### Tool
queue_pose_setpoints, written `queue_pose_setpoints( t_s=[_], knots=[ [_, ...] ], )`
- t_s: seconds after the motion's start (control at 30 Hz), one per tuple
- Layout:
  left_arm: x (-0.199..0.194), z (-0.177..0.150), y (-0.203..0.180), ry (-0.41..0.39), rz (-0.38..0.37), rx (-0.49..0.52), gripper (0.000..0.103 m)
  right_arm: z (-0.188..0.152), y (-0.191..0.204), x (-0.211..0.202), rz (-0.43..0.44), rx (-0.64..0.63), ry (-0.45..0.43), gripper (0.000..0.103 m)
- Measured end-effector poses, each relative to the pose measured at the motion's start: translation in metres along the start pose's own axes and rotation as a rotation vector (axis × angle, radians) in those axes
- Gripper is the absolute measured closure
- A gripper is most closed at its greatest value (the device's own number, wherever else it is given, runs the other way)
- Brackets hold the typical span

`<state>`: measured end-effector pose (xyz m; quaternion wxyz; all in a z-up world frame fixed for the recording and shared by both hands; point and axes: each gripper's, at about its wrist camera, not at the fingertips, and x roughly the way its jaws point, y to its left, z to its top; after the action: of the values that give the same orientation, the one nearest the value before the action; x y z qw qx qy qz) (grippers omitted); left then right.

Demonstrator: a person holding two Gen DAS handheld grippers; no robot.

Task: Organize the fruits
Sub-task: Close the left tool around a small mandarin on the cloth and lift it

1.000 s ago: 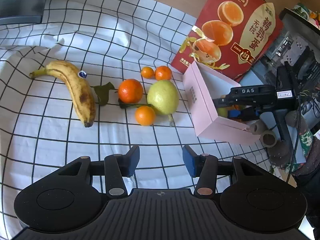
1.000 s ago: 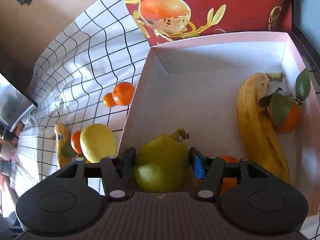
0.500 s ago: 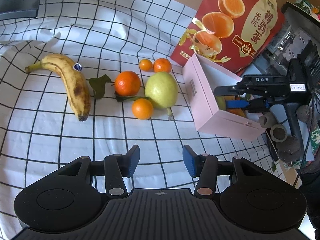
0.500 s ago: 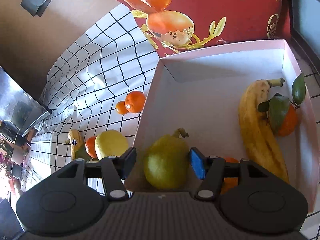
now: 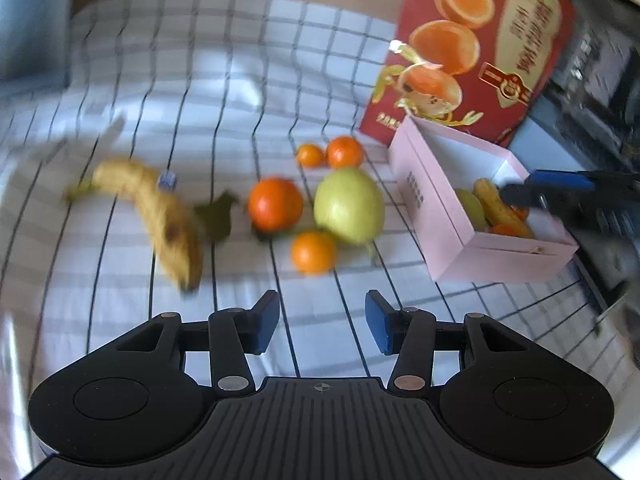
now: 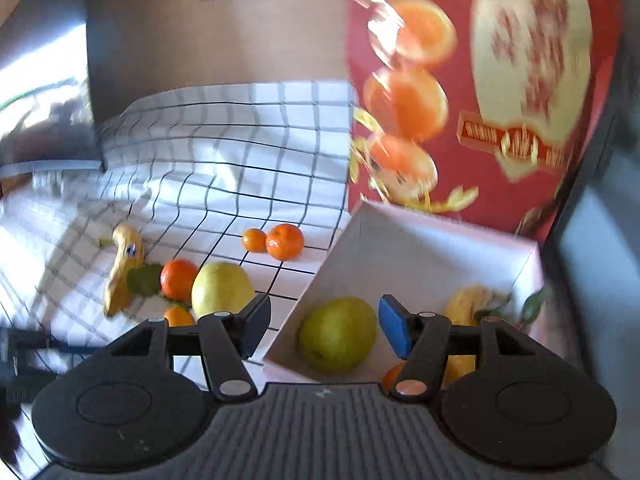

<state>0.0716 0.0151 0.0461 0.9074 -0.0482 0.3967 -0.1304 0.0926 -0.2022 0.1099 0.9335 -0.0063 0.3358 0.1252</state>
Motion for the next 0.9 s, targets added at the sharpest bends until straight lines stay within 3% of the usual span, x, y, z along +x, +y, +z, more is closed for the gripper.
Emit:
queue_pose_setpoints(
  t_s=[0.13, 0.3, 0.53, 0.67, 0.9],
  knots=[
    [0.023, 0.013, -0.012, -0.011, 0.044, 0.112, 0.051, -0.027, 0.035, -0.02, -0.063, -0.144, -0.036, 0.043],
    [0.049, 0.02, -0.02, 0.004, 0.076, 0.145, 0.054, -0.058, 0.053, -0.036, -0.018, -0.167, -0.002, 0.042],
    [0.068, 0.021, -0.025, 0.033, 0.109, 0.18, 0.061, -0.076, 0.053, -0.046, -0.055, -0.172, 0.036, 0.042],
    [0.06, 0.019, -0.021, 0.034, 0.081, 0.158, 0.064, -0.076, 0.05, -0.043, -0.065, -0.162, 0.042, 0.042],
    [0.01, -0.001, -0.01, -0.004, 0.026, 0.074, 0.064, -0.063, 0.058, -0.035, -0.039, -0.19, 0.012, 0.042]
  ],
)
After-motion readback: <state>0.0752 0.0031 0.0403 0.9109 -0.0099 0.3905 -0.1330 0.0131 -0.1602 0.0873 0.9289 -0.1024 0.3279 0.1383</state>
